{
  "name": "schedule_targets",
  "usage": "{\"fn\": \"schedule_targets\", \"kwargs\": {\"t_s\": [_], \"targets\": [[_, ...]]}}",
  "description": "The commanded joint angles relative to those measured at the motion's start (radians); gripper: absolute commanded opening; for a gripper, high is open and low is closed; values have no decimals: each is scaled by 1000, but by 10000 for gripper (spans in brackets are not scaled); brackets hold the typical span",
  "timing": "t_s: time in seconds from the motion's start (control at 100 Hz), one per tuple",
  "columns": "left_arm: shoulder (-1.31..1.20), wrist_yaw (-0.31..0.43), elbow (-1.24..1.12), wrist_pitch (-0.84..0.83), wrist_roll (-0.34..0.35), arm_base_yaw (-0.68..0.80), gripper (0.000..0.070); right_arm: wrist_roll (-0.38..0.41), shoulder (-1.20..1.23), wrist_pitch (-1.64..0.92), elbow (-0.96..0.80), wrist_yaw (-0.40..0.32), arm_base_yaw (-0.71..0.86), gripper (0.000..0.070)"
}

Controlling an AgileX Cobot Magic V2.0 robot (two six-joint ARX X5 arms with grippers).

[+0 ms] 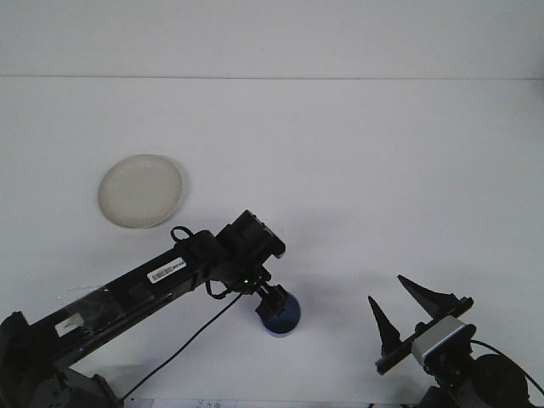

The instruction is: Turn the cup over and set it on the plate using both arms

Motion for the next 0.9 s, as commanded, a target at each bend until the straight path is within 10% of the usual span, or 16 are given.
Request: {"fn": "schedule_targets", "kwargs": {"t_s": [0.0, 0.16, 0.36, 0.89], "targets": [[31, -5, 18, -8, 33, -16, 463, 5, 0, 7, 7, 5, 9, 426], [71, -13, 18, -10, 53, -25, 435, 5, 0, 8, 7, 5, 9, 426], [78, -42, 19, -13, 66, -34, 0, 5, 0, 8, 7, 5, 9, 426], [15, -192, 229, -204, 152, 144, 7, 6, 0, 4, 7, 24, 9, 426]]}}
